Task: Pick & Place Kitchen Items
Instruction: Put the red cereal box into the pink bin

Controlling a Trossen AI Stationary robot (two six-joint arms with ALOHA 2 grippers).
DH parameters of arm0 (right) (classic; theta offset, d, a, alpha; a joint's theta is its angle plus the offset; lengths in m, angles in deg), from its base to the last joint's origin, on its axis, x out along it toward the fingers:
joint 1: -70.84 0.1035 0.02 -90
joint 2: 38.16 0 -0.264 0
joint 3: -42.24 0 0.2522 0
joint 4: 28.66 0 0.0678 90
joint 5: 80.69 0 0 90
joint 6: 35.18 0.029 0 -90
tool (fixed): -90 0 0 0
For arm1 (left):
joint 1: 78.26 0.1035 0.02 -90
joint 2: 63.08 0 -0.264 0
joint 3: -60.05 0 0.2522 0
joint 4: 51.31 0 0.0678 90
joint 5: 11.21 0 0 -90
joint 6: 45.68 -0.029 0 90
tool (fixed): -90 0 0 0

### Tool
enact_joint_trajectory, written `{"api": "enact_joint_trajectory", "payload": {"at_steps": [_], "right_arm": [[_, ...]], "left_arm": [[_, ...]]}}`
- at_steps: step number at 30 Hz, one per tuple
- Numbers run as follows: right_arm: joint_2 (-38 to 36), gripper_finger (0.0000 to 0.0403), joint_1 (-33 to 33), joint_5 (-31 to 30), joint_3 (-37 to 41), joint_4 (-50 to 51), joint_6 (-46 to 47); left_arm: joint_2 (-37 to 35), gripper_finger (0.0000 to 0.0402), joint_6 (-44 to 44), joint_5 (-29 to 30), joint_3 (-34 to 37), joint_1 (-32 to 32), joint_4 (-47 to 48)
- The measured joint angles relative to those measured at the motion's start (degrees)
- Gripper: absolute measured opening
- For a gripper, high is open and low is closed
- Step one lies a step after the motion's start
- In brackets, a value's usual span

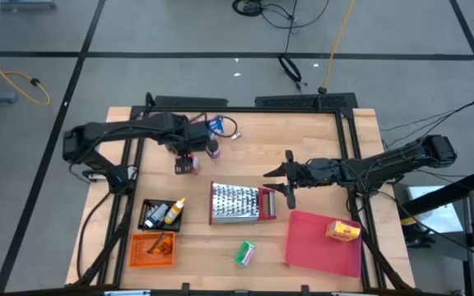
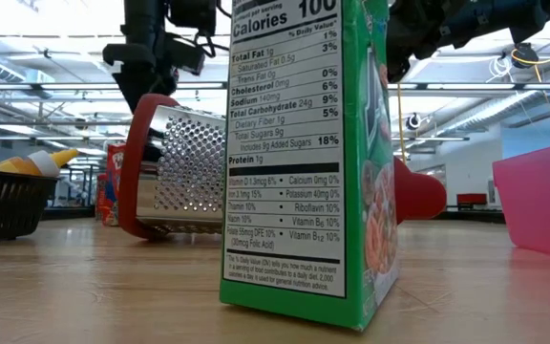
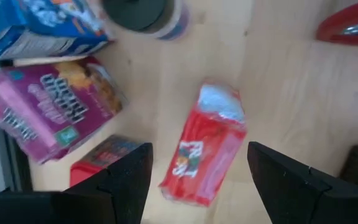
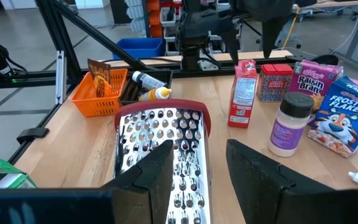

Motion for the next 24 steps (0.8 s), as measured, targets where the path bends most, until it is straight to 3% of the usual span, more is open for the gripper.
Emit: {"api": "enact_joint_trajectory", "payload": {"at_steps": [8, 24], "right_arm": [[0.0, 0.0141, 0.0, 0.0, 0.0, 0.6, -0.2], [0.0, 0.0141, 0.0, 0.0, 0.0, 0.8, -1.1]], "left_arm": [[1.9, 0.0266, -0.1, -2.6, 0.0, 0.0, -0.1], [8.3, 0.0266, -4.4, -0.5, 0.0, 0.0, -0.1]]}}
